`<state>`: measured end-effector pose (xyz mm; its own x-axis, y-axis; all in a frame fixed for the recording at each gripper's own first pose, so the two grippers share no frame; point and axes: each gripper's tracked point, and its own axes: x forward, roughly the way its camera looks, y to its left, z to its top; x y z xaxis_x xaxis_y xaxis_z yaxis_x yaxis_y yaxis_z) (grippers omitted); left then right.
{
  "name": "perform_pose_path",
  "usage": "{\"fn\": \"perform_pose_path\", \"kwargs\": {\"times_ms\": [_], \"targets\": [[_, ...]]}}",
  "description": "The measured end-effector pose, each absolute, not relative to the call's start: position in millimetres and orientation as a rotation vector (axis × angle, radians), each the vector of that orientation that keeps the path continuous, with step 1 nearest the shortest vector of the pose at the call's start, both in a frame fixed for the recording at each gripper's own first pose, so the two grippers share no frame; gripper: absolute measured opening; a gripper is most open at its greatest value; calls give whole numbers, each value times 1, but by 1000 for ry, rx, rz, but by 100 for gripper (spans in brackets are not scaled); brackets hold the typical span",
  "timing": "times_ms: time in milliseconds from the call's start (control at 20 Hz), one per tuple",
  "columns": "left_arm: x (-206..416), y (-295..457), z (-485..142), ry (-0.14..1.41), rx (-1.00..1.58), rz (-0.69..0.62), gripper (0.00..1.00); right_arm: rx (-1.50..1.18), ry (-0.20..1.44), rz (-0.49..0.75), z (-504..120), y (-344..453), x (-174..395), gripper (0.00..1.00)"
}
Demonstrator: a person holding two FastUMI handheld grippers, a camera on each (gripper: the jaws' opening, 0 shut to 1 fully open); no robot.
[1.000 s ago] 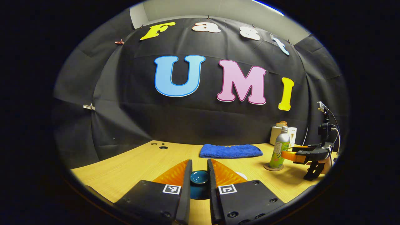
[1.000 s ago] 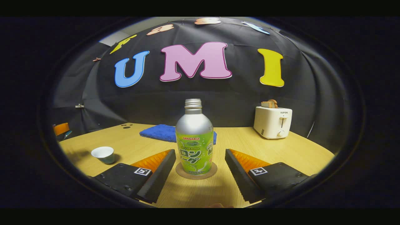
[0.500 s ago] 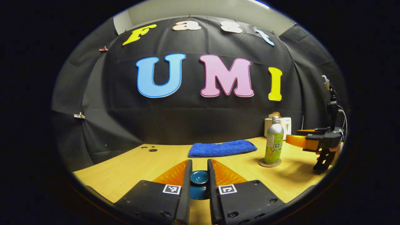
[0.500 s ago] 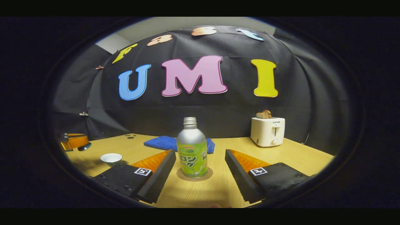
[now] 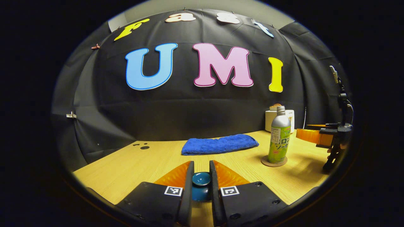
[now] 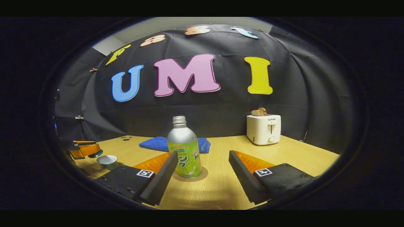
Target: Open the teacup lid with one hand, grasp the water bottle and pour water into the teacup with the other hand; after pouring, place the water bottle on the coaster and then close the teacup lid.
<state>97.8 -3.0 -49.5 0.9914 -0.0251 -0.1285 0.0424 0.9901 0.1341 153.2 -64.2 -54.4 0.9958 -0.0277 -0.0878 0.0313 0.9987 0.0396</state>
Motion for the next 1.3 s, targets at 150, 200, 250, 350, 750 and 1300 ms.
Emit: {"fn": "perform_pose_path", "kwargs": {"times_ms": [150,200,250,350,750,1300], "targets": [[105,-4,-57,162,145,-28,29,33,87,-23,-55,-61,153,99],[107,-5,-58,170,143,-25,30,29,88,-13,-55,-58,152,99],[109,-9,-58,176,142,-32,30,19,88,-12,-56,-57,152,99],[115,-14,-61,191,157,-35,30,-11,80,-34,-53,-64,152,99],[122,-14,-76,244,176,-23,29,-7,79,-14,-53,-58,151,99],[125,-15,-79,259,181,-12,35,-9,86,1,-56,-53,151,99]]}}
